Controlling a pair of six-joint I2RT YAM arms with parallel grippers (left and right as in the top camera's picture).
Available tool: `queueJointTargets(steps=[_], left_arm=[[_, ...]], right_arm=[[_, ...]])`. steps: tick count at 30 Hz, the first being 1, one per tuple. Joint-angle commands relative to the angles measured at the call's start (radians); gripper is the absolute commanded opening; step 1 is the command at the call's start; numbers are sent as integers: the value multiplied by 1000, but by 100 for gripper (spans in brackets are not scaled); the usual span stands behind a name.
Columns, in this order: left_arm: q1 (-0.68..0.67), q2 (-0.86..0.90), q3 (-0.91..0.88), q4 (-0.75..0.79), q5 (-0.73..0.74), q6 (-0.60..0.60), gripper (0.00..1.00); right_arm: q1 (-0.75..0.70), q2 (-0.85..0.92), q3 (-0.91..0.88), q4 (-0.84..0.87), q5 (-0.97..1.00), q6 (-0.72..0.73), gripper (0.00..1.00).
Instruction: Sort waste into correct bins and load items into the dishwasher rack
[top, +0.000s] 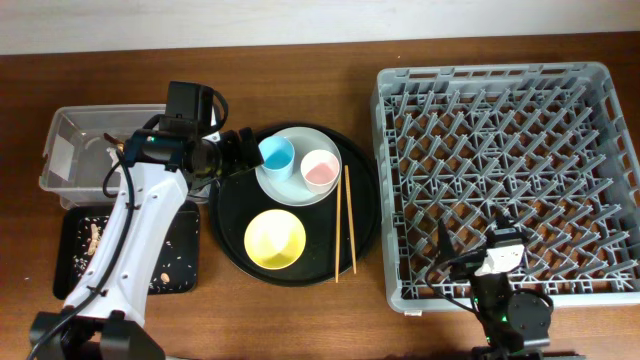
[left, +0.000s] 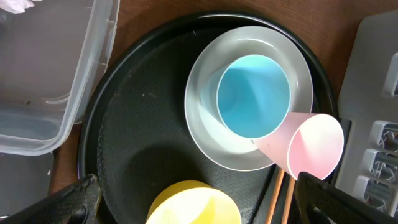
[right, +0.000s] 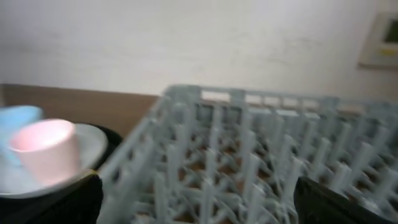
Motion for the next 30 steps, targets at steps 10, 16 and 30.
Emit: queueJointTargets(steps=[10, 16, 30], left_arm=[[4, -11, 17, -1, 10, 5, 99], [4, -11, 17, -1, 10, 5, 99], [4, -11, 17, -2, 10, 5, 99]], right_arm=[[-5, 896, 1231, -932, -180, 111, 98], [18, 1314, 1504, -1102, -552, 193, 68], [573, 1889, 1484, -1097, -28, 504, 35]])
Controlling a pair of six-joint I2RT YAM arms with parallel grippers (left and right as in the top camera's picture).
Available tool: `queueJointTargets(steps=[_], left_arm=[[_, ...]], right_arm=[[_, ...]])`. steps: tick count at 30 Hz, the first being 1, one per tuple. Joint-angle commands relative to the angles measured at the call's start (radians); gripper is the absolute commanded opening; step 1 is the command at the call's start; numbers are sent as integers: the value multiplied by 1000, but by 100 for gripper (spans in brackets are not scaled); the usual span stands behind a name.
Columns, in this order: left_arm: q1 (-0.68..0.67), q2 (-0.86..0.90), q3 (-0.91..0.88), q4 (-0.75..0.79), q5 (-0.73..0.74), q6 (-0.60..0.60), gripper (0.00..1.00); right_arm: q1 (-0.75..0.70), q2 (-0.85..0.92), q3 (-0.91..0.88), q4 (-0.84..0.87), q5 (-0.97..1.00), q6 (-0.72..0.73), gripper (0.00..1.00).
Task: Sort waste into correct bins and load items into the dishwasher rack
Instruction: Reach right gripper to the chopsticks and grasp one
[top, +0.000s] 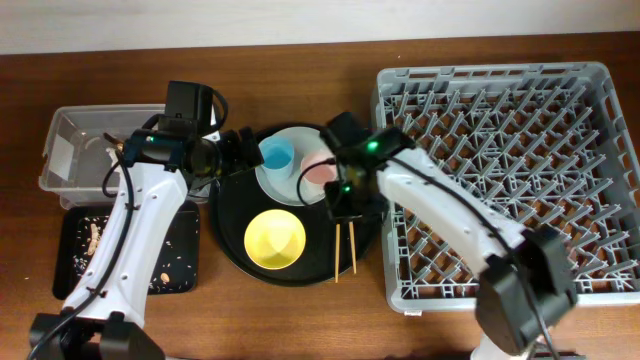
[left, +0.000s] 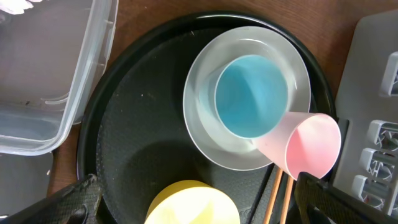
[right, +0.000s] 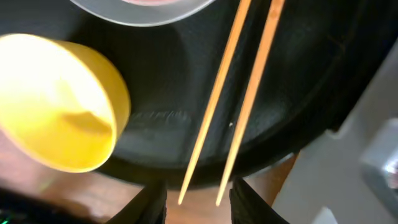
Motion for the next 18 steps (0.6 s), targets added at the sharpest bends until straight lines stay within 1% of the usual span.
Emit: queueJointTargets(steps=[1, 4, 6, 9, 10, 12, 13, 15, 17, 18], left_arm=[[4, -9, 13, 2, 7, 5, 99], [4, -9, 13, 2, 7, 5, 99], [4, -9, 13, 2, 7, 5, 99], [4, -9, 13, 2, 7, 5, 99], [4, -9, 13, 2, 7, 5, 99], [4, -9, 13, 2, 7, 5, 99], [4, -9, 13, 2, 7, 5, 99], [4, -9, 13, 2, 7, 5, 99], [4, -9, 13, 2, 7, 5, 99], [4, -9, 13, 2, 7, 5, 99]], right_arm=[[42, 58, -4, 2, 104, 82, 35], [47, 64, -40, 24, 134, 137, 36], [53, 64, -91, 89, 118, 140, 36], [86, 64, -199, 256, 117, 145, 36], [93, 64, -220, 276, 137, 175, 36], [98, 64, -251, 313, 153, 189, 36], [98, 64, -257, 324, 152, 189, 34], [98, 64, -258, 329, 153, 189, 23], [98, 64, -258, 322, 153, 192, 22], [98, 64, -262, 317, 153, 220, 22]])
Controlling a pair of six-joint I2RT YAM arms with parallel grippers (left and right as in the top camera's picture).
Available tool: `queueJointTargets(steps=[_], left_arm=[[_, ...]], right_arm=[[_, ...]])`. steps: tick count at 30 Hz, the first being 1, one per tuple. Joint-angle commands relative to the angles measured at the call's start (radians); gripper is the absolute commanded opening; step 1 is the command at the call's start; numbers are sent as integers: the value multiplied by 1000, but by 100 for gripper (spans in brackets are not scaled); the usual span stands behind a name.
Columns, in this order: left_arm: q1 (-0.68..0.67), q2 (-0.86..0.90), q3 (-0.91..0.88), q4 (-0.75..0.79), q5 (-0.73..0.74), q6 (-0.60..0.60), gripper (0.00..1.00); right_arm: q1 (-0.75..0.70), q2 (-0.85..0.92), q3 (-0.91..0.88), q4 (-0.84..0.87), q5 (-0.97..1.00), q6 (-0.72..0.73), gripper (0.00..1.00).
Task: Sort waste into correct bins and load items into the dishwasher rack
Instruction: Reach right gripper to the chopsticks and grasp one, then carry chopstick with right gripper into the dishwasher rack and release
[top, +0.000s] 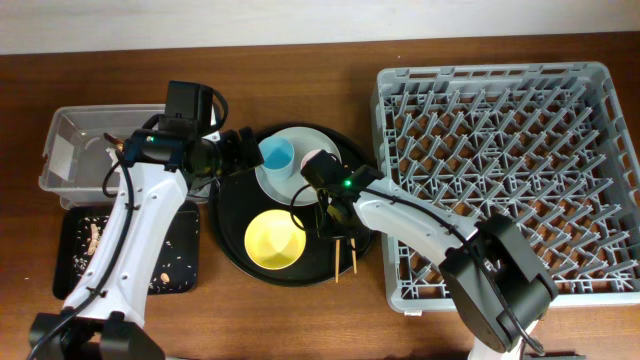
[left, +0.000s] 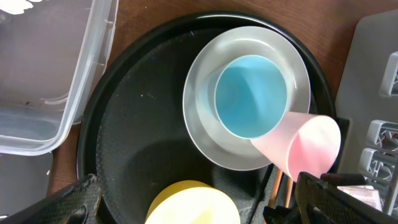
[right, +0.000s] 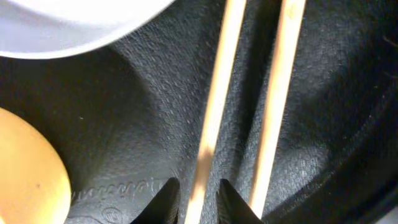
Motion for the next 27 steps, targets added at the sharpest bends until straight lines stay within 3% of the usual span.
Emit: queueJointTargets(steps=[1, 4, 6, 9, 14, 22, 27], left_arm=[[4, -9, 14, 2, 7, 5, 99], [4, -9, 14, 2, 7, 5, 99], [4, -9, 14, 2, 7, 5, 99], [4, -9, 14, 2, 7, 5, 99], [4, -9, 14, 2, 7, 5, 99], [4, -9, 14, 2, 7, 5, 99], [4, -9, 14, 2, 7, 5, 99]], right_arm=[[8, 8, -33, -14, -6, 54, 21], [7, 8, -54, -6, -6, 67, 20], [7, 3, -48, -8, -6, 66, 10], [7, -47, -21, -30, -6, 63, 6], [-8, -182, 11, -49, -5, 51, 6], [-119, -284, 68, -142, -5, -132, 4], [-314, -374, 143, -246, -6, -274, 4]])
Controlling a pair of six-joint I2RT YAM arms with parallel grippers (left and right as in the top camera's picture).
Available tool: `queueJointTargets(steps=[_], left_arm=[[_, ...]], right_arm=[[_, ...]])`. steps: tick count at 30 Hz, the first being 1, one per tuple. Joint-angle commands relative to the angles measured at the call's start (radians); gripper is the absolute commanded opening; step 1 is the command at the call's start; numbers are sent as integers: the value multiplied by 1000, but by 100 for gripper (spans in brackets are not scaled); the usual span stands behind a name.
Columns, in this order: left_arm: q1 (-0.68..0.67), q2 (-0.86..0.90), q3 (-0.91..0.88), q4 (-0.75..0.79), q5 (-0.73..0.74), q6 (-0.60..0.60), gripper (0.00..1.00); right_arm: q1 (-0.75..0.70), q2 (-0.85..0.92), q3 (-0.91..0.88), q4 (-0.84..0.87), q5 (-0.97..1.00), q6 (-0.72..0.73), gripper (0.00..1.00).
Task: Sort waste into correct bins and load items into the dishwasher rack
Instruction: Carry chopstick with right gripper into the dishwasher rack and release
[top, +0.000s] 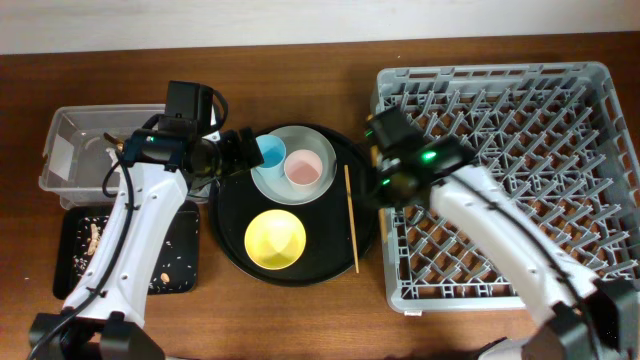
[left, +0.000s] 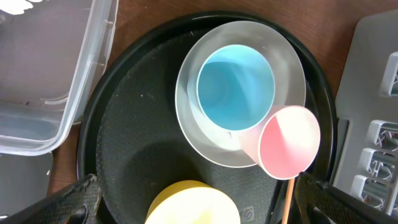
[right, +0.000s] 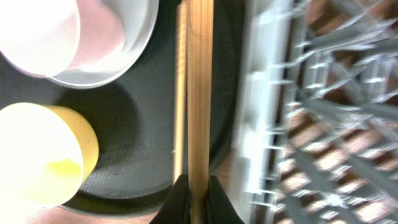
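One wooden chopstick (right: 199, 87) stands pinched in my right gripper (right: 198, 184), which is shut on it above the gap between the black tray (top: 232, 220) and the grey dishwasher rack (top: 500, 170). The other chopstick (top: 351, 222) lies on the tray's right side. A white plate (top: 276, 182) carries a blue cup (top: 268, 150) and a pink cup (top: 300, 168). A yellow bowl (top: 275, 238) sits at the tray's front. My left gripper (left: 198, 196) hangs open over the tray beside the blue cup (left: 235, 87), holding nothing.
A clear plastic bin (top: 95, 150) stands at the far left. A black mat with food scraps (top: 125, 250) lies in front of it. The rack's left wall (right: 258, 124) rises right next to the held chopstick.
My right gripper was low on the tray, open astride one chopstick. Now it is shut on that chopstick, higher and further right by the rack's edge. The plate with both cups sits slightly further left.
My right arm first rested at the rack's front edge. Then it was over the two chopsticks on the tray, then low astride one. Now it holds one chopstick near the rack, with the other left on the tray. My left gripper stayed open beside the blue cup.
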Motion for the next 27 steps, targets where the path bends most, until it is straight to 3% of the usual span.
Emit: queueJointTargets(steps=[1, 7, 16, 20, 27], left_arm=[[4, -9, 13, 1, 7, 5, 99], [4, -9, 13, 1, 7, 5, 99], [4, -9, 13, 1, 7, 5, 99], [4, -9, 13, 1, 7, 5, 99], [4, -9, 13, 1, 7, 5, 99]], right_arm=[[-149, -87, 53, -37, 9, -119, 4], [-396, -83, 51, -106, 8, -231, 4], [-409, -49, 48, -85, -21, -261, 5], [-409, 3, 48, -77, -153, -414, 5], [-408, 37, 48, -64, -237, -519, 5]])
